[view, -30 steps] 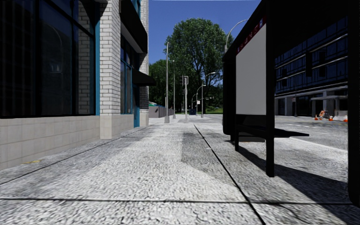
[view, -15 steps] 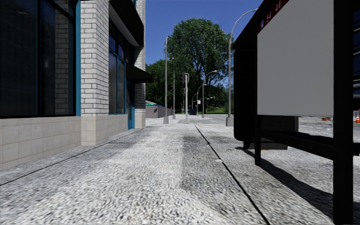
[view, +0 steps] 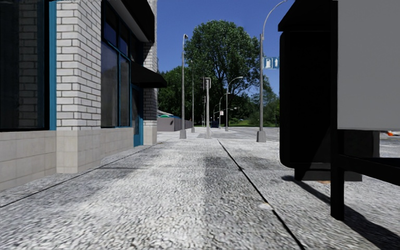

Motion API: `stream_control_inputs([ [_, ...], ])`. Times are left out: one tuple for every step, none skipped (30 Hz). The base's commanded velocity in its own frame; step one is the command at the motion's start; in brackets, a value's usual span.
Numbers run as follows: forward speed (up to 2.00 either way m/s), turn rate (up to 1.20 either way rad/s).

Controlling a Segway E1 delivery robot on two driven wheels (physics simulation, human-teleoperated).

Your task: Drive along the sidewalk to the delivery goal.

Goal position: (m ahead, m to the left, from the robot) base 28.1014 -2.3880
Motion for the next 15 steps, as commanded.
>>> stream_control_inputs([
  [2.0, 0.1],
  [2.0, 0.11],
  [2.0, 0.12],
  [2.0, 0.15],
  [2.0, 0.15],
  [2.0, 0.15],
  [2.0, 0.15],
  [2.0, 0.15],
  [2.0, 0.15],
  [2.0, 0.15],
  [2.0, 0.15],
  [2.0, 0.15],
  [2.0, 0.16],
  [2.0, 0.19],
  [2.0, 0.21],
])
